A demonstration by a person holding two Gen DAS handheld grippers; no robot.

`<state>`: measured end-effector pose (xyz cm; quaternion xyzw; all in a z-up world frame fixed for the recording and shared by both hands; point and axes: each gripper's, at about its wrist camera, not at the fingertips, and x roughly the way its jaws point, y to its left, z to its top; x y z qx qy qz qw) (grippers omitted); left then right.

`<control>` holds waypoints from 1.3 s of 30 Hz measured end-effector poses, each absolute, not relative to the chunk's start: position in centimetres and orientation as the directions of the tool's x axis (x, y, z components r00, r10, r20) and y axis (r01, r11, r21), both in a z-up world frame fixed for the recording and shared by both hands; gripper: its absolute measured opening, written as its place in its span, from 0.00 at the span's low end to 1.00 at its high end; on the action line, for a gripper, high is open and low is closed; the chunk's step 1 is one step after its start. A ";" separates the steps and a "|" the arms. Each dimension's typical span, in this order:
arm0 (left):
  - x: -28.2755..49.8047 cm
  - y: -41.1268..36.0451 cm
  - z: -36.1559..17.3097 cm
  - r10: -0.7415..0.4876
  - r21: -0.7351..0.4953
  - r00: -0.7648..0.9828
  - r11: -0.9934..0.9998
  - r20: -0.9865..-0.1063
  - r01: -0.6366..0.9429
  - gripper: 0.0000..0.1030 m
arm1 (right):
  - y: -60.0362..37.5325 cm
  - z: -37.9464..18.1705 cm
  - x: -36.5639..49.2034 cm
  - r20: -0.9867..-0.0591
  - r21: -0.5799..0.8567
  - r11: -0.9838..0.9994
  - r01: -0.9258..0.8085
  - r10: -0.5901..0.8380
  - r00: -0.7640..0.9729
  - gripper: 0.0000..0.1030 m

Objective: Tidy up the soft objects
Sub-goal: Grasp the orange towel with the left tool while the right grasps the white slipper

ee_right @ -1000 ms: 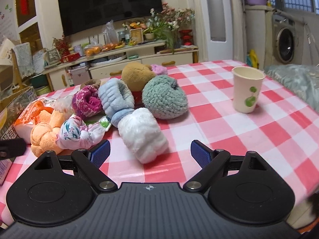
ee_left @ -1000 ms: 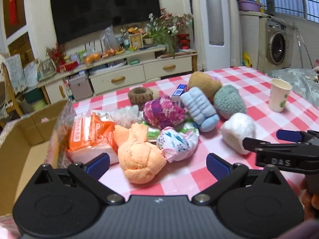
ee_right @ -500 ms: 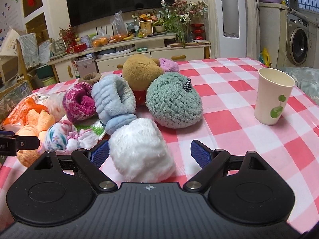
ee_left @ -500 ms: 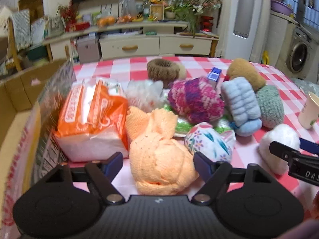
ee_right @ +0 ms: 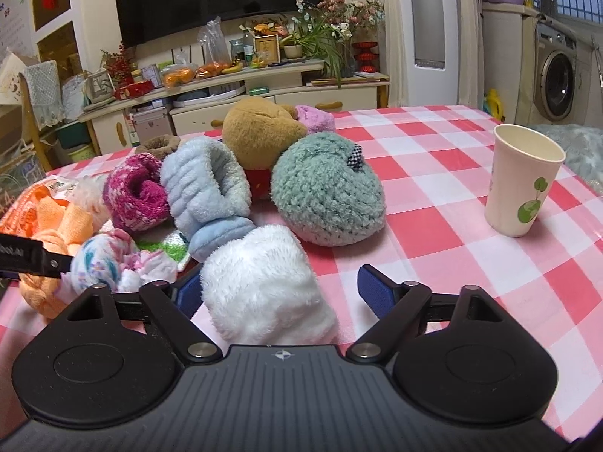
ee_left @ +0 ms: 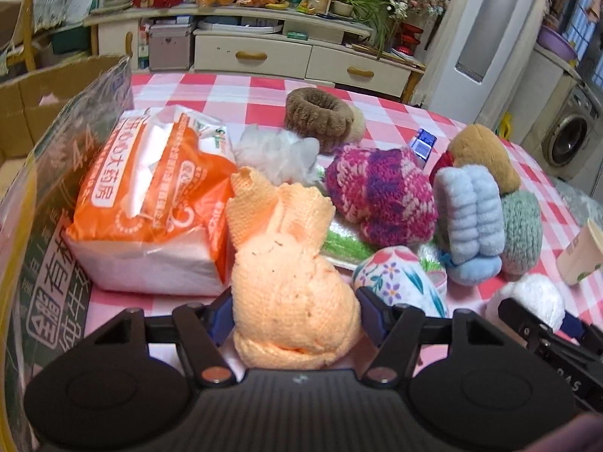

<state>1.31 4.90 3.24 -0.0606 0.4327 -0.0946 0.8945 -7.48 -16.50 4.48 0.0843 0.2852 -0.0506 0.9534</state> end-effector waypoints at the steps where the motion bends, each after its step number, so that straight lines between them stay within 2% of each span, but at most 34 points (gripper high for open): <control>1: 1.2 4.9 3.4 -0.223 -0.193 0.608 0.974 -0.762 0.116 0.62 | -16.6 4.5 -7.5 -0.551 0.131 0.980 0.151 -0.055 0.833 0.91; 2: 1.1 4.9 3.5 -0.223 -0.192 0.609 0.974 -0.761 0.118 0.62 | -16.6 4.5 -7.5 -0.551 0.131 0.979 0.157 -0.060 0.832 0.87; 4: 0.8 5.0 3.6 -0.225 -0.191 0.609 0.974 -0.760 0.121 0.61 | -16.6 4.5 -7.4 -0.555 0.124 0.979 0.164 -0.068 0.829 0.68; 6: 0.4 5.1 4.0 -0.233 -0.196 0.617 0.972 -0.751 0.128 0.60 | -16.3 4.5 -7.5 -0.554 0.112 0.980 0.165 -0.076 0.829 0.56; 10: -0.5 5.2 5.3 -0.244 -0.189 0.650 0.970 -0.720 0.155 0.60 | -15.6 4.4 -7.8 -0.546 0.075 0.984 0.163 -0.096 0.833 0.53; 26: -2.8 8.0 10.1 -0.316 -0.214 0.758 0.948 -0.570 0.235 0.60 | -15.3 5.7 -8.6 -0.528 0.111 0.975 0.191 -0.105 0.843 0.51; 32: -3.5 10.4 11.2 -0.312 -0.227 0.788 0.948 -0.530 0.223 0.61 | -13.5 8.0 -8.9 -0.487 0.146 0.979 0.139 -0.051 0.872 0.51; 39: -3.8 13.5 12.2 -0.275 -0.258 0.828 0.952 -0.488 0.164 0.61 | -9.0 10.8 -8.6 -0.440 0.174 0.985 -0.012 0.089 0.894 0.51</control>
